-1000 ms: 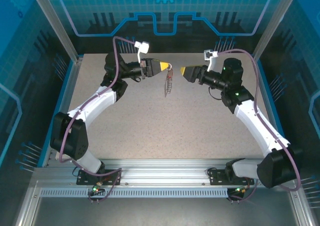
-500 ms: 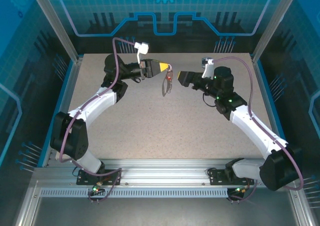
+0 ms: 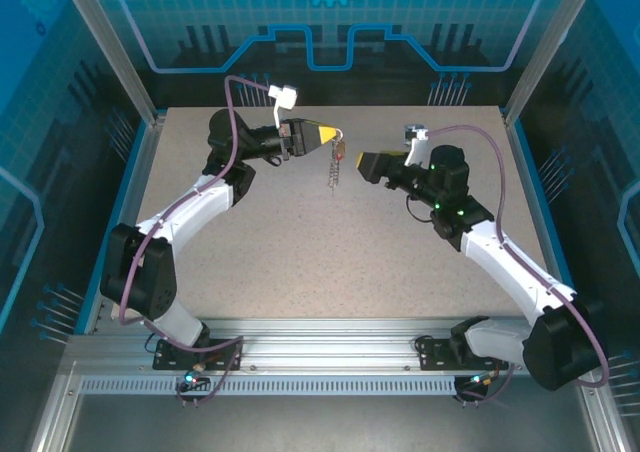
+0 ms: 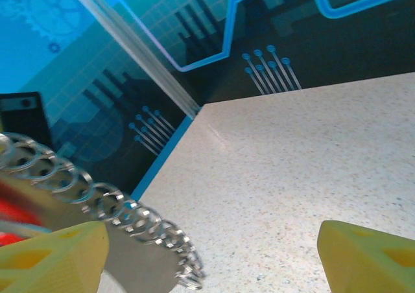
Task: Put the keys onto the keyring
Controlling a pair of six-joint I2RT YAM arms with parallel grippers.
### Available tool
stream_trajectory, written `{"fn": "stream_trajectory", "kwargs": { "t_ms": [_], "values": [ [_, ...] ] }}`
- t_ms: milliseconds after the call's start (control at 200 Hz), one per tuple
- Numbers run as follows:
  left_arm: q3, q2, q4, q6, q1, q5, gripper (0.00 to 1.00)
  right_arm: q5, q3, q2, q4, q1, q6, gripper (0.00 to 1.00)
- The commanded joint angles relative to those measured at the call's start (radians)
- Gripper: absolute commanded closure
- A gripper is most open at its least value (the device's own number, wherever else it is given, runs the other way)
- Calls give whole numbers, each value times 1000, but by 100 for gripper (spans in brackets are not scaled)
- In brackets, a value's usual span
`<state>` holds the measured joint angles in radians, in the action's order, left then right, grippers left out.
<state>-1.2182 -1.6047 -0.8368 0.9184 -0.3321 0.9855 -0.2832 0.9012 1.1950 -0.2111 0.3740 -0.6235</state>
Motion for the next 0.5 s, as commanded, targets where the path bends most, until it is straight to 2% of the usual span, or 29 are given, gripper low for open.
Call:
{"fn": "stream_trajectory", "kwargs": {
  "t_ms": [0, 310, 495],
  "values": [
    [12, 6, -48, 8, -7, 13, 100, -151, 48, -17, -41, 6, 58, 16],
    [6, 4, -37, 7, -7, 15, 100, -316, 62, -24, -132, 7, 65, 25],
    [0, -1, -40, 12, -7, 16, 100, -356, 104, 4, -141, 13, 65, 28]
  ]
}}
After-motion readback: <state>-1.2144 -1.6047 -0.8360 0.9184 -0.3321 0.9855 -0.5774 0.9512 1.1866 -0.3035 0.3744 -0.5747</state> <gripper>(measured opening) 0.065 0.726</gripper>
